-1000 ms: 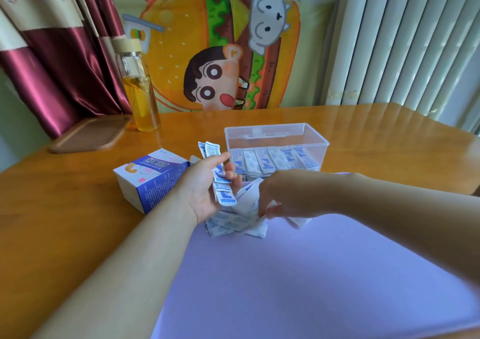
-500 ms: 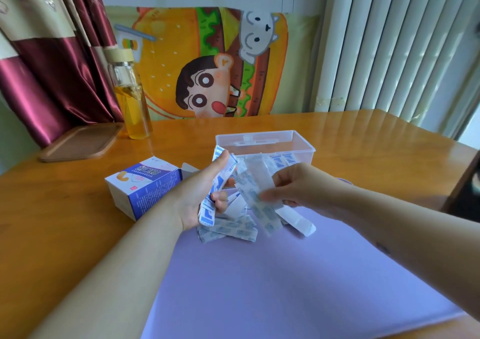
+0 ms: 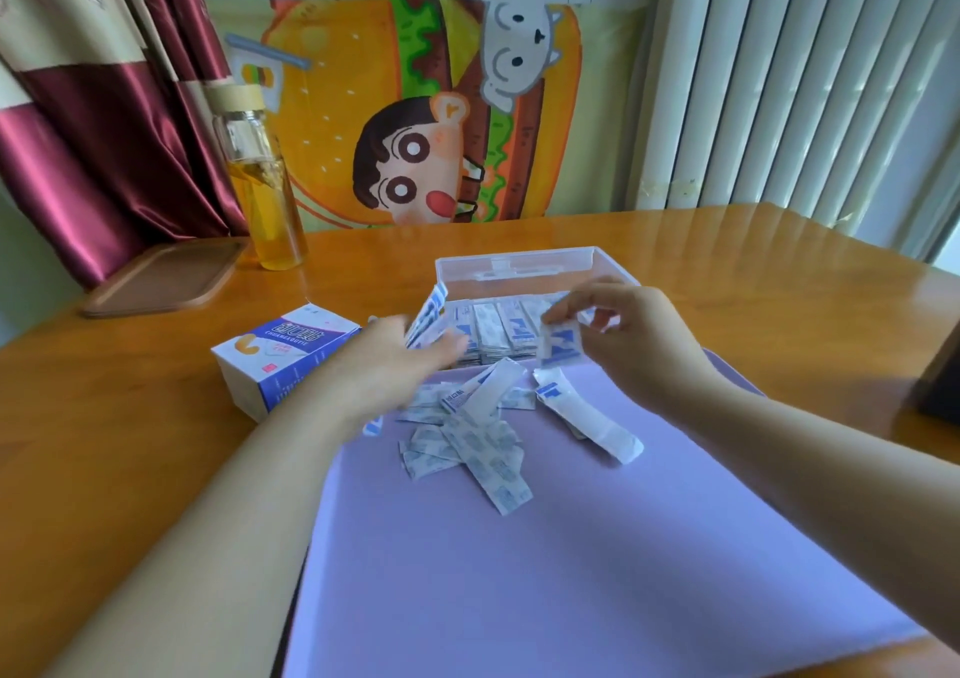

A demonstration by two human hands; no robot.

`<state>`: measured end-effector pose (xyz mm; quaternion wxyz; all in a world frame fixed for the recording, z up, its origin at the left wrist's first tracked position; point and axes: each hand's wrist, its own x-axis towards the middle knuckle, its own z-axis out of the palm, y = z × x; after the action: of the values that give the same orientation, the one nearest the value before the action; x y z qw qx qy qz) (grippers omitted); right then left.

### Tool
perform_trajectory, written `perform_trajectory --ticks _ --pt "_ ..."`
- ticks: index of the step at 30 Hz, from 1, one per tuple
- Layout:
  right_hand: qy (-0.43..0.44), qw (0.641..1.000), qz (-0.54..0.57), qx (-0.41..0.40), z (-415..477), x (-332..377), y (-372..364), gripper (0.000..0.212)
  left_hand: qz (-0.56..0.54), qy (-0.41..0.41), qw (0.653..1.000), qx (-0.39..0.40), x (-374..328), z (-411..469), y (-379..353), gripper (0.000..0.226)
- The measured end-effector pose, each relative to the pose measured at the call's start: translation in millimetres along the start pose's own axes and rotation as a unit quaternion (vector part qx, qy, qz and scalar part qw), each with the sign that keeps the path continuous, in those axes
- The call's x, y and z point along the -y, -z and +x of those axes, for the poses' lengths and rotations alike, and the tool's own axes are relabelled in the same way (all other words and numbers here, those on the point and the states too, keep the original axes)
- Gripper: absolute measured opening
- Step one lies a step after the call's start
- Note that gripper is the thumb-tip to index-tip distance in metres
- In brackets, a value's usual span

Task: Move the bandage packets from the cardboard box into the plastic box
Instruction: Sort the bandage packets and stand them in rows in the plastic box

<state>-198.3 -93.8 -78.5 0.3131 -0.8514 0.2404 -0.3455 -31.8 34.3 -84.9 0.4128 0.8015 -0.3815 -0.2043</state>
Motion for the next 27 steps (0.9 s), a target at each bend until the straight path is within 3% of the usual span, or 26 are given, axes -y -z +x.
perform_trajectory --ticks 1,3,5,6,7,9,12,14,16,20,27 --pt "0.026 0.999 0.013 -0.020 1.0 1.6 -2.8 0.028 -0.126 0.033 0.991 0.024 -5.7 -1.5 -2.6 0.041" --pt "0.083 0.995 0.001 -0.047 3.3 5.4 -14.3 0.019 -0.330 0.082 0.931 0.130 -13.8 -6.9 -10.3 0.056" --pt "0.165 0.984 -0.044 -0.057 5.4 9.5 -26.7 0.016 -0.424 0.074 0.878 0.209 -18.0 -12.7 -19.0 0.051" --pt "0.211 0.974 -0.065 -0.053 6.1 10.4 -31.5 0.018 -0.441 0.057 0.868 0.221 -19.3 -14.3 -20.8 0.041" --pt "0.241 0.966 -0.077 -0.044 6.8 9.9 -34.6 0.023 -0.443 0.047 0.870 0.210 -18.8 -14.1 -21.5 0.030" --pt "0.221 0.973 -0.064 -0.024 11.7 6.6 -32.3 0.036 -0.444 0.050 0.879 0.165 -16.3 -9.4 -16.8 0.018" --pt "0.162 0.979 -0.099 0.071 18.4 -3.9 -26.9 0.047 -0.541 0.072 0.830 0.115 -10.6 -0.9 -4.4 0.016" --pt "0.162 0.936 -0.229 0.212 20.7 -11.1 -32.5 0.048 -0.606 0.096 0.786 0.075 -7.1 1.6 1.4 0.010" --pt "0.171 0.878 -0.328 0.303 23.4 -12.9 -42.1 0.054 -0.644 0.126 0.754 0.040 -4.0 2.5 4.6 0.014" --pt "0.202 0.847 -0.383 0.307 34.3 -5.9 -44.9 0.051 -0.652 0.157 0.742 0.030 -2.7 2.4 4.3 0.018" --pt "0.211 0.820 -0.422 0.324 37.6 -2.1 -47.7 0.051 -0.630 0.156 0.760 0.034 -3.3 2.4 4.1 0.023"
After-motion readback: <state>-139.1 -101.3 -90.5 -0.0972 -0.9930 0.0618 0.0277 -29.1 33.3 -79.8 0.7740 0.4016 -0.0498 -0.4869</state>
